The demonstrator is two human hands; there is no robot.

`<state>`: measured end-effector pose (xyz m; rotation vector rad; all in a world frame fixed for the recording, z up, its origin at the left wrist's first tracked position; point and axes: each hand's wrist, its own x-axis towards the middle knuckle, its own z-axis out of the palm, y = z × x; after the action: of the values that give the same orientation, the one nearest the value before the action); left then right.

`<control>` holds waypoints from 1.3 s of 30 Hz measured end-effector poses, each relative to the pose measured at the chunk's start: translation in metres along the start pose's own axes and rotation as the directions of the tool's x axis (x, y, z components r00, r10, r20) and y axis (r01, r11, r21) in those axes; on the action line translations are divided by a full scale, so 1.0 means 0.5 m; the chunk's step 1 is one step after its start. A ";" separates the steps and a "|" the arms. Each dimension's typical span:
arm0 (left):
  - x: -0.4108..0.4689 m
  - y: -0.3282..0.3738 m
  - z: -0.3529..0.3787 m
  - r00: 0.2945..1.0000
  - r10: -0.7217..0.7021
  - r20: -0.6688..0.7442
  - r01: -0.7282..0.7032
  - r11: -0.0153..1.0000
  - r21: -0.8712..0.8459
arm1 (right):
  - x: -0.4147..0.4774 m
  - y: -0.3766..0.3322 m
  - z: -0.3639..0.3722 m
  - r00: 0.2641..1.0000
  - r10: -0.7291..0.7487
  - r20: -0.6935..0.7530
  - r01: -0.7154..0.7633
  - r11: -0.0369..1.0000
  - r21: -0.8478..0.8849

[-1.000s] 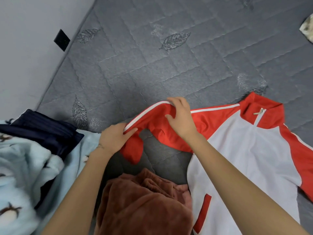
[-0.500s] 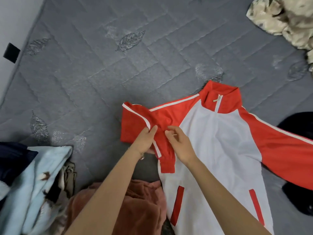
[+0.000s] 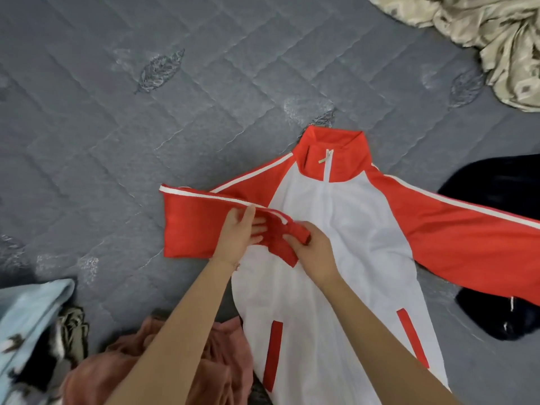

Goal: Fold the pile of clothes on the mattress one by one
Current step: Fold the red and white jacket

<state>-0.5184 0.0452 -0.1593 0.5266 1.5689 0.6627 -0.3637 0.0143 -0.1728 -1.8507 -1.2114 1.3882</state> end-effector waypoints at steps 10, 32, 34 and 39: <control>0.026 -0.079 0.108 0.823 0.552 0.134 -0.355 0.316 0.880 | 0.112 0.060 -0.181 0.894 0.231 -0.384 -0.151 0.962 0.228; 0.030 -0.142 0.314 0.810 0.399 0.431 -0.429 -0.098 0.898 | 0.079 0.229 -0.311 0.980 -0.134 -0.149 0.013 0.783 -0.622; 0.015 -0.139 0.347 0.803 0.421 0.421 -0.432 -0.075 0.899 | 0.060 0.219 -0.326 0.969 -0.138 -0.204 0.007 0.843 -0.537; -0.044 -0.152 0.482 0.832 0.472 0.293 -0.409 0.162 0.898 | 0.011 0.227 -0.402 0.927 -0.178 -0.329 0.034 0.917 -0.399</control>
<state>-0.2732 0.0008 -0.2055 1.9913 1.7476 0.0315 -0.1358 -0.0129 -0.2007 -2.1441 -1.4363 0.7328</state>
